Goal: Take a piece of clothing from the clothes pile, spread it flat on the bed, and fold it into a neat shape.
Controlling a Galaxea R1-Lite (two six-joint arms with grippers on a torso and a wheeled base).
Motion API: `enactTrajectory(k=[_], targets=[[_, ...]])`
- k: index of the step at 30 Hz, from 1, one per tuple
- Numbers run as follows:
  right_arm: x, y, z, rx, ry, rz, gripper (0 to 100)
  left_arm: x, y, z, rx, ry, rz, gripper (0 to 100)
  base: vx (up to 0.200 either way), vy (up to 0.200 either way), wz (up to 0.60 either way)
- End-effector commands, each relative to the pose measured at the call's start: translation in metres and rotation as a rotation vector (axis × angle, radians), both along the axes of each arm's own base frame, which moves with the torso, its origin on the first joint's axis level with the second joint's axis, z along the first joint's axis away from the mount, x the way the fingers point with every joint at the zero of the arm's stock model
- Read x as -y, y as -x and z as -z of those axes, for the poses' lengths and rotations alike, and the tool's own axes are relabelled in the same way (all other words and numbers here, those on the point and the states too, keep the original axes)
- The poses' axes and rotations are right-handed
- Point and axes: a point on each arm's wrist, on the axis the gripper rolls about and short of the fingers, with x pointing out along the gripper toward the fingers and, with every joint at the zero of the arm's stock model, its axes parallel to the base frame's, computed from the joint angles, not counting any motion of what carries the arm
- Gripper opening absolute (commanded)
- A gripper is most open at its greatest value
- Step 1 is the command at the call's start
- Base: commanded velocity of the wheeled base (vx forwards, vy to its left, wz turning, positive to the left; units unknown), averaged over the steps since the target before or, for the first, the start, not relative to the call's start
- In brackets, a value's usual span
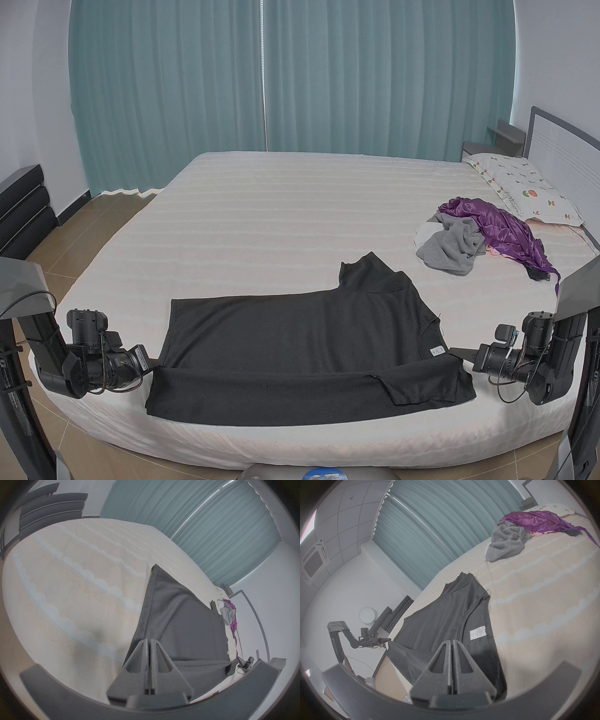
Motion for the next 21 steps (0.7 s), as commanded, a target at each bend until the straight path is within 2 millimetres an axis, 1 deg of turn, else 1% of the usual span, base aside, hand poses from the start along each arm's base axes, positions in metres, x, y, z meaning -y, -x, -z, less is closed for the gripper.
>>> enactTrajectory(k=[1,14,15,16,17,21], targets=[[-0.002,-0.005,0.012,-0.015,-0.001,-0.009,0,0.002,-0.004,0.008,-0.021,0.002,0.008,0,0.000,0.000,0.00],[-0.003,-0.011,0.023,-0.027,-0.003,-0.013,0,0.005,-0.007,0.015,-0.035,0.006,0.015,0,0.000,0.000,0.00],[-0.003,-0.011,0.023,-0.027,-0.003,-0.013,0,0.005,-0.007,0.015,-0.035,0.006,0.015,100,0.000,0.000,0.00],[-0.003,-0.011,0.023,-0.028,-0.004,-0.015,0,0.005,-0.007,0.015,-0.036,0.007,0.014,100,0.000,0.000,0.00],[-0.003,-0.011,0.022,-0.025,-0.004,-0.015,100,0.005,-0.007,0.015,-0.037,0.007,0.014,100,0.000,0.000,0.00],[-0.003,-0.009,0.015,-0.026,-0.030,-0.008,100,0.005,-0.006,0.012,-0.035,0.019,0.002,100,0.000,0.000,0.00]])
